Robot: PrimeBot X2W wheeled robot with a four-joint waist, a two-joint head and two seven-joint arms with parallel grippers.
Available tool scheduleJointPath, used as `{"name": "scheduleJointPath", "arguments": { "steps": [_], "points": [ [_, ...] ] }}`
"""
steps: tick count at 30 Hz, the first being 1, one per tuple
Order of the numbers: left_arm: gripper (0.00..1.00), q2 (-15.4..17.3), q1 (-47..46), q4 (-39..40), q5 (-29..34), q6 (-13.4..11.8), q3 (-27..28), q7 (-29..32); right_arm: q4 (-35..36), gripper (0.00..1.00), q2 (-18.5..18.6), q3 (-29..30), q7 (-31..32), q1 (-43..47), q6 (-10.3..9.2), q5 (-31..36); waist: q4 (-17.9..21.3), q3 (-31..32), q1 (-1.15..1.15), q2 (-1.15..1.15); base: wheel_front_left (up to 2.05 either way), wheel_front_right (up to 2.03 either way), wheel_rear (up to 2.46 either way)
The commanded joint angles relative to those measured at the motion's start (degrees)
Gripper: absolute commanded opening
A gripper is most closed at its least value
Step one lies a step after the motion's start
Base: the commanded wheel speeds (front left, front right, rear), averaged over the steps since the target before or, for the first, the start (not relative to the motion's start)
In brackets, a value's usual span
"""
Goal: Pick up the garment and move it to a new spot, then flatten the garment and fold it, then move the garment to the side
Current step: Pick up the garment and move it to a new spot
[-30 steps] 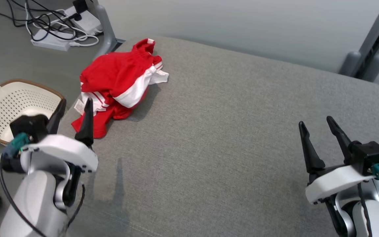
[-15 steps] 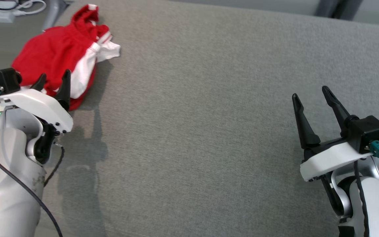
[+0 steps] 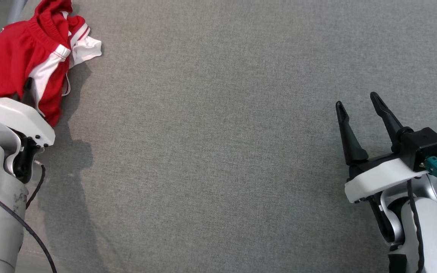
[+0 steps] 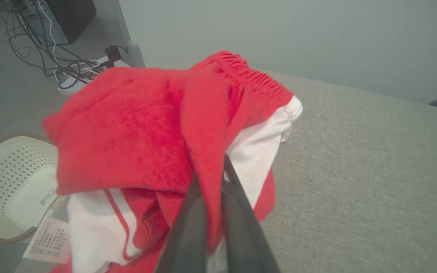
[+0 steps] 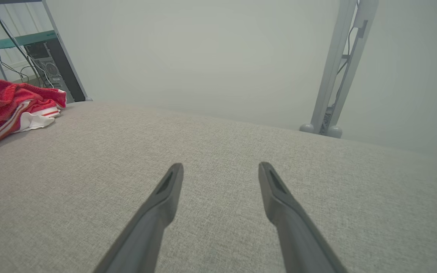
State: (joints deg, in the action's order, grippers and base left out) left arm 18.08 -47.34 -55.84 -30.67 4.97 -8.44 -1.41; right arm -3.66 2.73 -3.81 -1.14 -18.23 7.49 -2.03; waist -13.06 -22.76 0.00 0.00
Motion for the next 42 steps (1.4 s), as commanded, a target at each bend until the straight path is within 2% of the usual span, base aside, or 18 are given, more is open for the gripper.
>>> {"name": "scheduleJointPath", "arguments": {
  "steps": [1, 7, 11, 19, 25, 30, 31, 36, 42],
  "points": [
    [0.00, 0.7, -0.8, -0.2, 0.7, 0.1, -0.1, -1.8, -0.4, 1.00, 0.3, 0.4, -0.6, 0.0, 0.00, -0.5, -0.1, 0.9, 0.00, 0.00, 0.00, 0.00, 0.00],
    [0.00, 2.1, 0.1, 1.3, 0.5, 0.4, 0.7, -8.8, -1.5, 1.00, 0.3, 0.8, -1.4, 1.5, 0.01, -1.2, 0.0, 4.8, 0.00, 0.00, 0.00, 0.00, 0.00],
    [0.00, 2.9, 1.9, 4.5, 0.9, 0.3, 0.9, -11.3, -2.1, 1.00, 0.3, 1.2, -2.0, 2.9, 0.01, -1.9, 0.3, 7.8, 0.00, 0.00, 0.00, 0.00, 0.00],
    [0.00, 3.7, 8.8, 18.7, 1.6, -1.8, 0.8, -12.4, -2.4, 1.00, 0.3, 2.1, -2.5, 5.6, 0.01, -3.1, 1.7, 13.0, 0.00, 0.00, 0.00, 0.00, 0.00],
    [0.00, 4.0, 15.5, 34.7, 1.4, -4.6, 0.3, -8.4, -1.6, 1.00, 0.3, 2.3, -2.2, 6.7, 0.01, -3.8, 4.5, 14.6, 0.00, 0.00, 0.00, 0.00, 0.00],
    [0.00, 4.1, 20.4, 47.1, 1.0, -6.4, -1.0, -3.3, -0.8, 1.00, 0.3, 2.3, -2.1, 7.1, 0.01, -4.3, 8.3, 14.9, 0.00, 0.00, 0.00, 0.00, 0.00],
    [0.00, 4.1, 20.4, 47.1, 1.0, -6.4, -1.0, -3.3, -0.8, 1.00, 0.3, 2.3, -2.1, 7.1, 0.01, -4.3, 8.3, 14.9, 0.00, 0.00, 0.00, 0.00, 0.00],
    [0.00, 3.6, 23.1, 56.2, 1.0, -6.4, -4.1, 1.2, 0.2, 1.00, 0.3, 2.5, -2.1, 7.3, 0.01, -4.8, 13.4, 14.4, 0.00, 0.00, 0.00, 0.00, 0.00],
    [0.00, 1.3, 23.5, 61.2, -0.5, -4.6, -9.3, 5.6, 0.7, 1.00, 0.3, 2.4, -2.5, 7.4, 0.01, -6.2, 20.4, 13.1, 0.00, 0.00, 0.00, 0.00, 0.00]
  ]
}}
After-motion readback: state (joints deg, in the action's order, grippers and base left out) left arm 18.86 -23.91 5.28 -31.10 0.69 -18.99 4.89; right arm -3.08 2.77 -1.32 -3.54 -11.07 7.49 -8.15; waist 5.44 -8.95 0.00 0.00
